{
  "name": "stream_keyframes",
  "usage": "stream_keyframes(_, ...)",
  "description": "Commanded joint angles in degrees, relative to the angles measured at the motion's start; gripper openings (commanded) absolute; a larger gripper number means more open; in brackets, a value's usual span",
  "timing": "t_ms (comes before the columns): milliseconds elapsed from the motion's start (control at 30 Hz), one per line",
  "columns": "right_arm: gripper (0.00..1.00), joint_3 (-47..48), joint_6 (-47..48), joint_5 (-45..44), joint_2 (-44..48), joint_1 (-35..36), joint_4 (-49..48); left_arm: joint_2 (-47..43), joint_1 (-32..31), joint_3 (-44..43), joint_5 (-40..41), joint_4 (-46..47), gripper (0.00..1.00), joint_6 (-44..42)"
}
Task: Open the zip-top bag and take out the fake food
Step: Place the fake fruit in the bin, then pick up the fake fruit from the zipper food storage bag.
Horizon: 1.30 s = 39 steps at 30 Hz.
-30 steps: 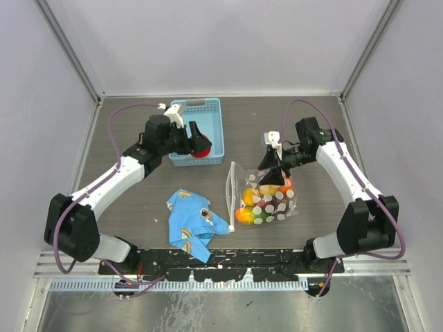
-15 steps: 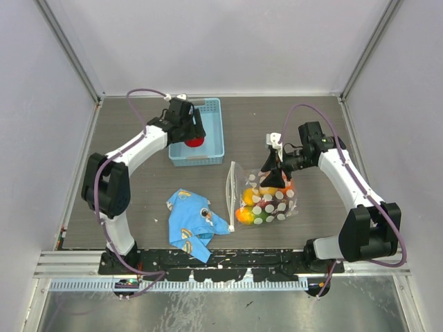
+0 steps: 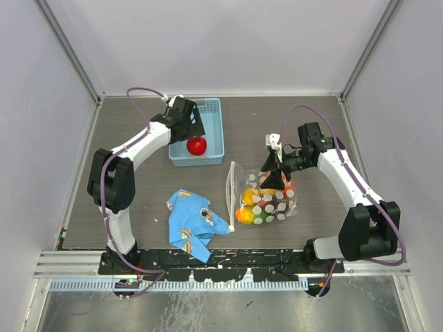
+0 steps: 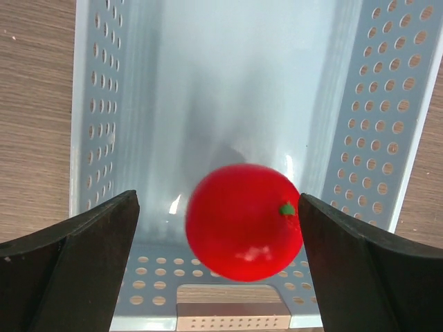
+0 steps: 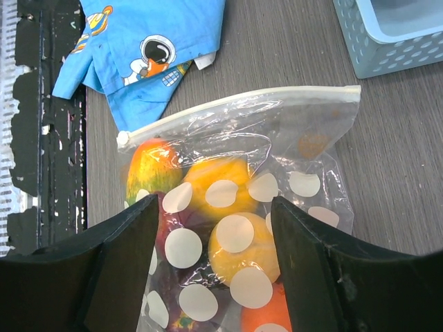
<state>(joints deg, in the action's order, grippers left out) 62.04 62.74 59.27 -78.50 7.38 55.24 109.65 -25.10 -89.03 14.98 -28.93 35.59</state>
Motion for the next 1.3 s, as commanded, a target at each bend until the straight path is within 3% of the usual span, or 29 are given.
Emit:
stream_keyframes(0,0.71,-0.35,0.34,2.27,1.03,-0.19,-1.02,-5.2,0.23,0.52,2.52,3.94,0.98,0.21)
stream_keyframes(133,0.73,-1.16,3.35,3.68,1.92,-0.2,-0.28,-9.58,0.61,5.46,-1.5,9.2,0.98,-2.59)
stream_keyframes(400,0.83,-5.02,10.93,6.77,5.74,-0.18,0.74,-24.59,2.07,26.51,-22.44,28.16,0.99,-4.74)
stream_keyframes(567,0.87,-6.92,19.33,8.38,6.81,-0.2,4.44,-30.87,1.48,34.28,-34.51,32.09,0.84,-3.17)
stream_keyframes(667,0.87,-7.54,28.48,9.45,6.56,-0.17,9.32,-34.64,-0.27,39.3,-36.88,34.69,0.79,-3.07)
stream_keyframes(833,0.87,-8.04,35.79,8.74,6.08,0.02,13.15,-41.3,-5.31,47.53,-37.9,41.33,0.73,-5.6)
stream_keyframes(1133,0.85,-9.11,36.71,3.74,6.01,1.63,11.97,-45.36,-15.25,59.2,-37.45,52.83,0.62,-22.19)
stream_keyframes(1267,0.82,-8.27,33.54,1.63,5.51,3.11,10.15,-43.33,-19.5,62.65,-38.97,56.45,0.63,-33.18)
